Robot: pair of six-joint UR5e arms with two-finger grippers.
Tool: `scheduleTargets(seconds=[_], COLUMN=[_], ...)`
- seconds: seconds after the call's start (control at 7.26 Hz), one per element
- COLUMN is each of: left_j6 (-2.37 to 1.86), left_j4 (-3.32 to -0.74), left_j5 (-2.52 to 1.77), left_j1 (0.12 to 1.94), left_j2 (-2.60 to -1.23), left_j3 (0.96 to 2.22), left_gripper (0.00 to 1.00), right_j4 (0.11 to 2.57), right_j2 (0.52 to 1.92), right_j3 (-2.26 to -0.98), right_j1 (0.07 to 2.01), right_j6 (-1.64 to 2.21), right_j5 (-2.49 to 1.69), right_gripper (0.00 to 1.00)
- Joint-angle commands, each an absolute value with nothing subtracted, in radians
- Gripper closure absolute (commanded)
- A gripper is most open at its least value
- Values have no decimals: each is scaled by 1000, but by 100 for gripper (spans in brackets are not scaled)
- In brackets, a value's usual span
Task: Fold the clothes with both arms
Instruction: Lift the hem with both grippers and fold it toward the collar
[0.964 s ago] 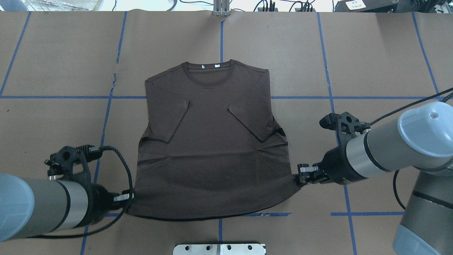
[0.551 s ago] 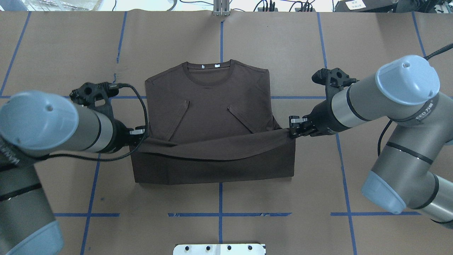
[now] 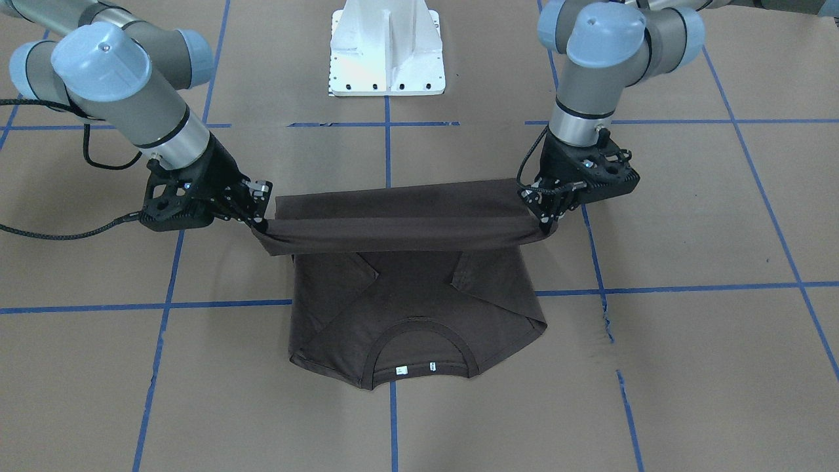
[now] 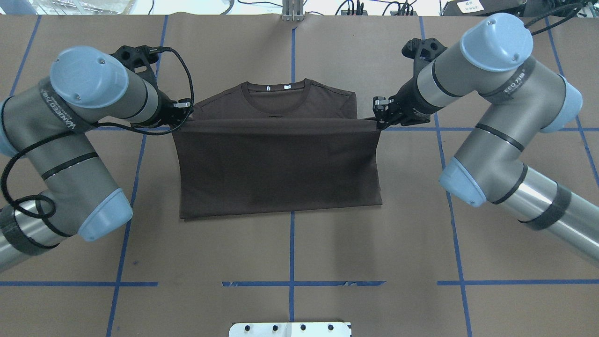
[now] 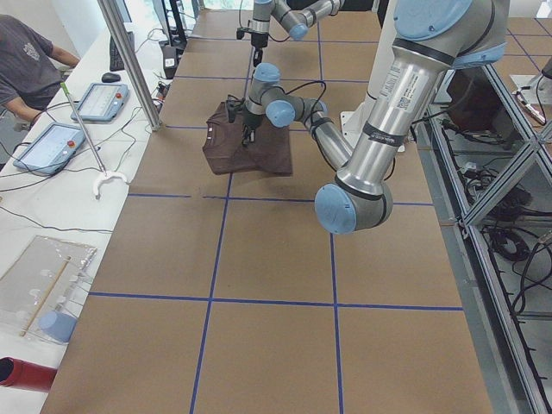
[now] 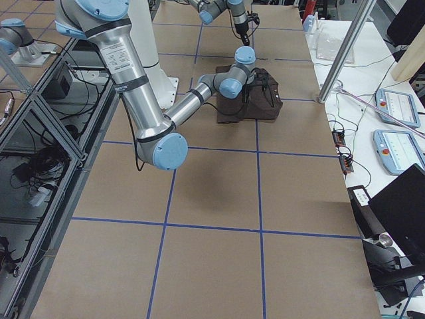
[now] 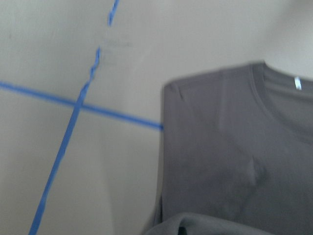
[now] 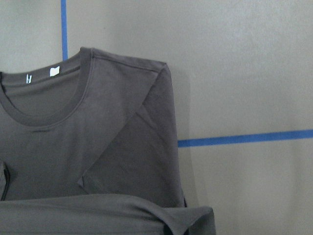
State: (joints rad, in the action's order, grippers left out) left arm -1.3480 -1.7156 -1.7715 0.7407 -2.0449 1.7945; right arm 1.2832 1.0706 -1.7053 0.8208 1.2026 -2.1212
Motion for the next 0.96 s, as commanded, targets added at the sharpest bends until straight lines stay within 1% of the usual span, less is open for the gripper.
scheduleTargets(seconds=[0.0, 0.14, 0.41, 0.55, 0.83], left_j6=[-1347, -1347, -1348, -1348, -1347], left_j4=[-1831, -1841, -1951, -1959, -1960], left_j5=[-1772, -1772, -1769, -1769, -1767], left_j1=[765, 787, 799, 799, 802], left_j2=[-2081, -2114, -2140, -2196, -2200], left_j3=[1666, 1613, 1495, 1417, 1397], left_gripper=[100, 100, 100, 100, 100], right_j4=[1229, 1173, 1121, 1118, 1118], right_j2=[945, 930, 844, 832, 815], right_j3=[-1513, -1447, -1301, -1273, -1247], right_j1=[842, 850, 862, 862, 862], right_j6=[1204, 1204, 1204, 1204, 1204], right_j5=[-2120, -2120, -2115, -2102, -2091], right_gripper=[100, 100, 100, 100, 100])
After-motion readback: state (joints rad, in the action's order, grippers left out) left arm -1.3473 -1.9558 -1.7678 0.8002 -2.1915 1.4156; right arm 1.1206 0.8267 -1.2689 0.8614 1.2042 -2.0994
